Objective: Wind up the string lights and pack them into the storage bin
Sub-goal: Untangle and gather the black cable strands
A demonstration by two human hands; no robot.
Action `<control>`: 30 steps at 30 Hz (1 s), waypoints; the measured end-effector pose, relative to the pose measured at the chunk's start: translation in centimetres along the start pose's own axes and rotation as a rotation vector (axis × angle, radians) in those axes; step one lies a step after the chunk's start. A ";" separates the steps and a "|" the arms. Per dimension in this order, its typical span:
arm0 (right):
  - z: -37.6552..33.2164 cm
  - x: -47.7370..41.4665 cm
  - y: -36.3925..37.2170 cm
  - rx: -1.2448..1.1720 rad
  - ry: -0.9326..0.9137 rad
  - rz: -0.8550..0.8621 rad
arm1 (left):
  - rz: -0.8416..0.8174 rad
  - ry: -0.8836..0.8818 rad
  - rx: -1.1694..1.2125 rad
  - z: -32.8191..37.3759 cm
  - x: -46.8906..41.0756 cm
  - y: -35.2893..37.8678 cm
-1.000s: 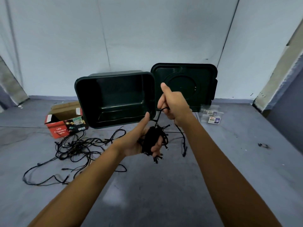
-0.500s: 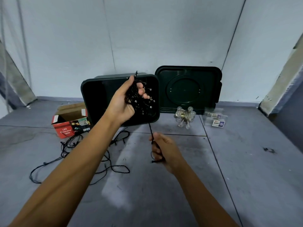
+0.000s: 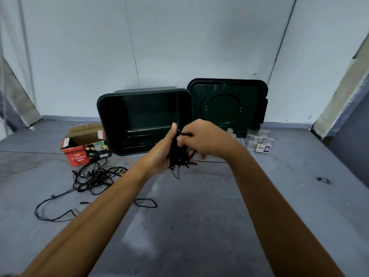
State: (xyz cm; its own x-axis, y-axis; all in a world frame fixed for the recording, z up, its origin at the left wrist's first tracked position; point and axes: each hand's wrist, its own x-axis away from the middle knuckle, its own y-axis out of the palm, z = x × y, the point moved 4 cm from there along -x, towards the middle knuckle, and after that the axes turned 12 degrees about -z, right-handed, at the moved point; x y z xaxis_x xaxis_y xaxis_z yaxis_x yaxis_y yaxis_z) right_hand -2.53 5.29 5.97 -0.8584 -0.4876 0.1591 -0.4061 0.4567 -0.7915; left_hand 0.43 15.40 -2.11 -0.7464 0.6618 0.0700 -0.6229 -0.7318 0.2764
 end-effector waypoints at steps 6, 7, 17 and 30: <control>2.1 -1.1 -1.5 -0.046 -0.101 -0.055 | -0.225 -0.116 -0.190 -0.6 1.5 0.8; 2.5 -1.3 -1.4 -0.122 -0.146 -0.051 | -0.247 -0.099 -0.149 -0.6 1.8 0.8; 5.1 -1.8 5.7 -1.108 -0.330 0.078 | -0.356 0.174 0.351 0.1 2.5 1.2; 3.9 -0.6 8.4 -1.174 -0.317 0.106 | -0.238 0.222 0.378 -0.8 2.3 0.8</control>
State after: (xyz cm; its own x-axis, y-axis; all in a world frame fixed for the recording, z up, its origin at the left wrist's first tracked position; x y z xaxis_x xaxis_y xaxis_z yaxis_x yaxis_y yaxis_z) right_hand -4.22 6.49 -3.02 -0.8565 -0.4924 -0.1549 -0.5161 0.8197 0.2485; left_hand -1.94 16.21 -2.51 -0.6512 0.7225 -0.2322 -0.6844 -0.4269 0.5911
